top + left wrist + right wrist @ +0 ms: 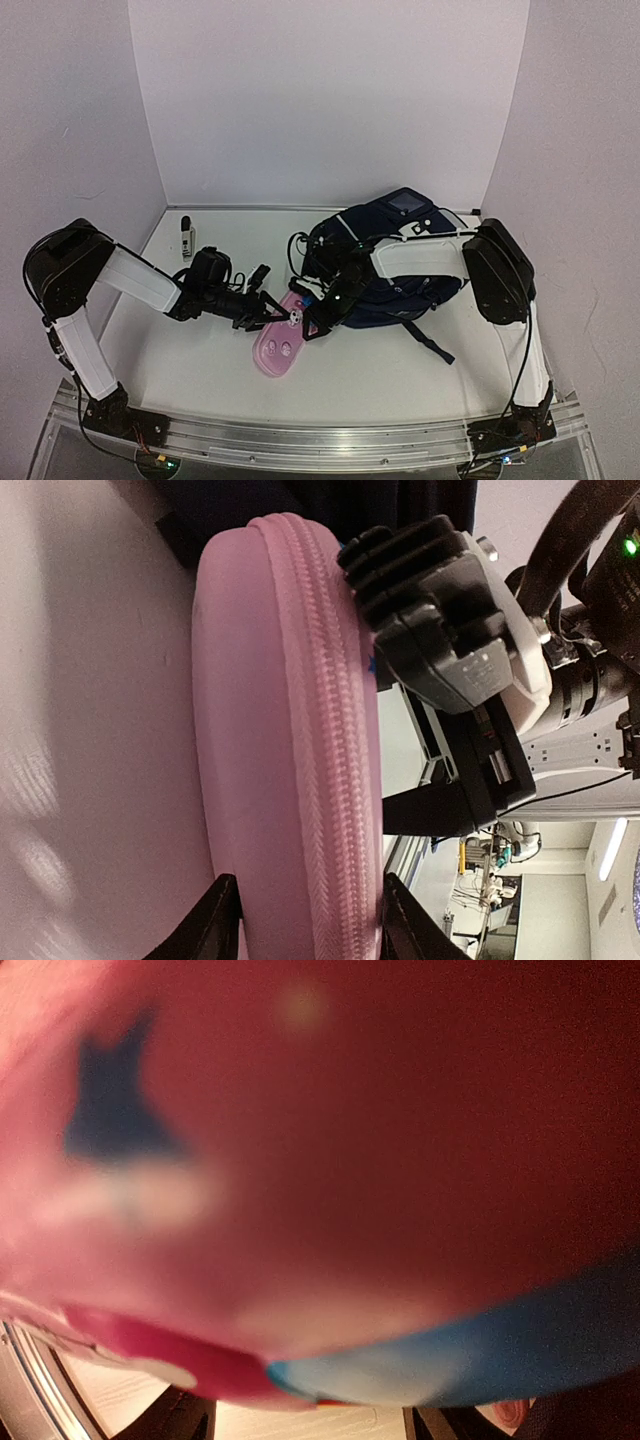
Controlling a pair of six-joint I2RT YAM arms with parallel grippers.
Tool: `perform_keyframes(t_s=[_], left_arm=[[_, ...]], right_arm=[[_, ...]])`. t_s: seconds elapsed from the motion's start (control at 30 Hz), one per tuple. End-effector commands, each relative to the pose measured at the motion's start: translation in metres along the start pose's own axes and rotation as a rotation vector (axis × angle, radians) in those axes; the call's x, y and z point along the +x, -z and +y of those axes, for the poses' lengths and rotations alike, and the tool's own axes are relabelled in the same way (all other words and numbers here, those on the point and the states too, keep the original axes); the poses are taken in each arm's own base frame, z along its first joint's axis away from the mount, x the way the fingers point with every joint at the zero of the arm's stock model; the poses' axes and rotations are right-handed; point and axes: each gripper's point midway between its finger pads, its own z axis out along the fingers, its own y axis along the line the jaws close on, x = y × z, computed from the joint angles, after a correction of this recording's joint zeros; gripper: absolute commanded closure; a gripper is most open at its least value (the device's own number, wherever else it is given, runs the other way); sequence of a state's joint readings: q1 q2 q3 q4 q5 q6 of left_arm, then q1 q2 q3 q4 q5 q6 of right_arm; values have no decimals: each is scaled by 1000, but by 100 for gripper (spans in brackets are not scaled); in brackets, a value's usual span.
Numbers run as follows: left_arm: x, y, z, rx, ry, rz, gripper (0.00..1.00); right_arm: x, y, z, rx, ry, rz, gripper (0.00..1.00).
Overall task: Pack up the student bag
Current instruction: Pick up the stationery from the center of the board.
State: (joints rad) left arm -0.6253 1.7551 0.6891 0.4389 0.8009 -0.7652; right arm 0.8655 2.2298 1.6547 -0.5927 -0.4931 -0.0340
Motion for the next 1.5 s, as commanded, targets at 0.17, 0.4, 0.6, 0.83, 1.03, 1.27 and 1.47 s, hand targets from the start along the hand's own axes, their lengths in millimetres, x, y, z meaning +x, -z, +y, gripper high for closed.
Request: perform_keyframes(t_s=[0.17, 0.4, 0.6, 0.83, 1.03, 1.27, 1.47], left_arm=[[11, -17, -46, 133, -107, 83, 73], [4, 6, -54, 18, -150, 16, 92], [-3, 30, -95, 30, -251, 9, 95], [12, 40, -136, 105, -337, 103, 96], [36, 35, -164, 150, -430, 211, 95], [59, 21, -193, 241, -519, 296, 94], [62, 16, -204, 289, -551, 310, 94]], right_arm=[[-22, -2, 14, -23, 40, -89, 35], [-40, 53, 38, -32, 85, -177, 17], [-38, 146, 56, -32, 165, -252, 2], [-6, 230, 26, -9, 167, -304, 2], [21, 230, 45, -113, 188, -235, 2], [39, 216, 73, -261, 209, -177, 2], [49, 207, 103, -350, 251, -145, 7]])
